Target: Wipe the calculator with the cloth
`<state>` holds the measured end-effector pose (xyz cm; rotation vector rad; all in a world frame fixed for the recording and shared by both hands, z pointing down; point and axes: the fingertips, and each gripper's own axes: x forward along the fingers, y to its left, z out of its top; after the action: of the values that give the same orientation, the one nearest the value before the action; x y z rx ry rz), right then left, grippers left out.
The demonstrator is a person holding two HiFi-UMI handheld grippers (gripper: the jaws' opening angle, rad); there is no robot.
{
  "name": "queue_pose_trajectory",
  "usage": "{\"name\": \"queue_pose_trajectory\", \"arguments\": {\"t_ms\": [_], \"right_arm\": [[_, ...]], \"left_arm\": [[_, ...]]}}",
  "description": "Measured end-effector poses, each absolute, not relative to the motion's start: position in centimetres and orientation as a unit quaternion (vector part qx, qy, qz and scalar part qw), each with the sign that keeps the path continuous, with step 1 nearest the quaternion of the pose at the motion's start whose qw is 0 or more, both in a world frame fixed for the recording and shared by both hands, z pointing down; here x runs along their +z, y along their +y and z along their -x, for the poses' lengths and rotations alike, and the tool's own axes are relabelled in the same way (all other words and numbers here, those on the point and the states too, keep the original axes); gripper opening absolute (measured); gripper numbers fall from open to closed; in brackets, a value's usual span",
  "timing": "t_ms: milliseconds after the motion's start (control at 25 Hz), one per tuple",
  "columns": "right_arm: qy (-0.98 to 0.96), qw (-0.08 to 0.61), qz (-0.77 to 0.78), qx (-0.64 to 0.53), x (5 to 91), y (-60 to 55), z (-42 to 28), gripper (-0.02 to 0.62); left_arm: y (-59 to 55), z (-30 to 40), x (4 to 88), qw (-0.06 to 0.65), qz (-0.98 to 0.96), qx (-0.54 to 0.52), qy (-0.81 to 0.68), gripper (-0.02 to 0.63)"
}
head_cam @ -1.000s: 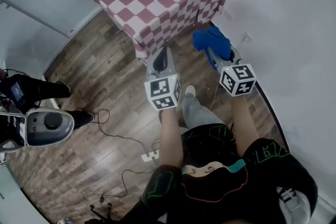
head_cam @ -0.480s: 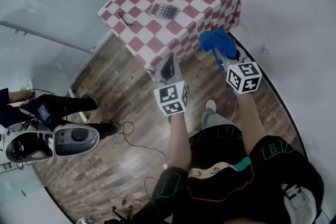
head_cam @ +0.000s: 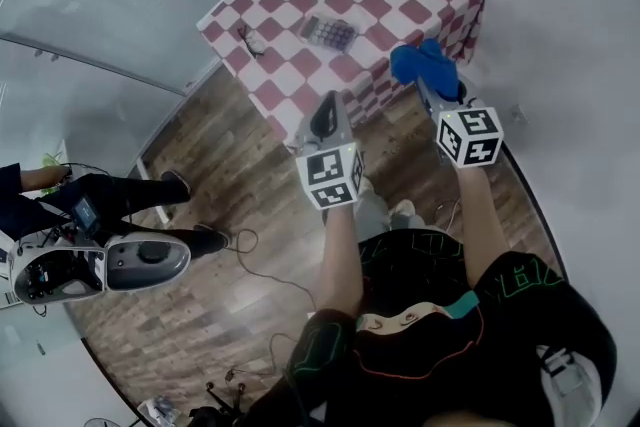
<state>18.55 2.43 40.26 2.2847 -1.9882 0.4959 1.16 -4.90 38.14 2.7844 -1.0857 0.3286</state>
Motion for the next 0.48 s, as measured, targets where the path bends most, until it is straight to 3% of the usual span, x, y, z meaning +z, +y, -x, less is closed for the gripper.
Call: {"name": "queue_pose_trajectory", "arguments": {"t_ms": [480], "right_arm": [[-0.647,0.035,-0.741,0.179,41.8,-9.0,-20.5,0.110]], "left_arm": [[-16.1,-4.3,39.9,0.073,-0.927,0.126,-0.344,0.011]]}}
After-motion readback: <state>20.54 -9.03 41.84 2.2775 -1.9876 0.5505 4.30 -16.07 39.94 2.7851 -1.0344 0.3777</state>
